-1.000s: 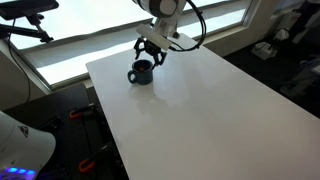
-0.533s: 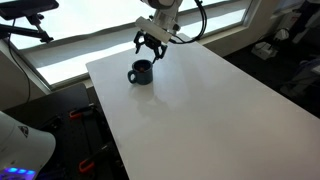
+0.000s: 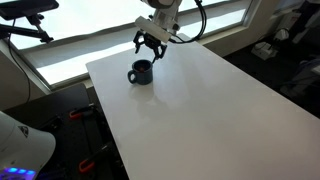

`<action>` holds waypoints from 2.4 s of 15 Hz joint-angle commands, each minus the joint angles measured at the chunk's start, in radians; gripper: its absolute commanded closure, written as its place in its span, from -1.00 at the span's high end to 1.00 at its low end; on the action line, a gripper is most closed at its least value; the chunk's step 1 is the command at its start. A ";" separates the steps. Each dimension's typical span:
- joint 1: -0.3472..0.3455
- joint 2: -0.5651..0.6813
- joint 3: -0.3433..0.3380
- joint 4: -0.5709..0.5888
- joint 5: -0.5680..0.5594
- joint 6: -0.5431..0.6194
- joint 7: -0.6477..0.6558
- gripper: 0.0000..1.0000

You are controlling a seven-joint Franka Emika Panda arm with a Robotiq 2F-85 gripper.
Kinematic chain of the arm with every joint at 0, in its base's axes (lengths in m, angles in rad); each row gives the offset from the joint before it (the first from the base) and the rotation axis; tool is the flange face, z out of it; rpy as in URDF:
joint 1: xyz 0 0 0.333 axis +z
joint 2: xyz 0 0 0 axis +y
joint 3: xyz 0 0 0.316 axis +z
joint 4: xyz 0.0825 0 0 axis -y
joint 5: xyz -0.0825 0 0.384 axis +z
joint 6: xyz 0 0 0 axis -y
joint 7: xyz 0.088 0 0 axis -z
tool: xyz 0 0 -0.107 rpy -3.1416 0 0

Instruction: Take the marker out of the mug and place it to the right of the mug

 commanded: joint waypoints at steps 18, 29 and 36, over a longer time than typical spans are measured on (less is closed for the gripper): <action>0.000 0.001 0.001 0.002 -0.001 -0.002 0.001 1.00; 0.006 0.003 -0.003 -0.041 -0.019 0.167 0.018 1.00; -0.007 -0.036 0.014 -0.094 -0.007 0.284 0.000 0.13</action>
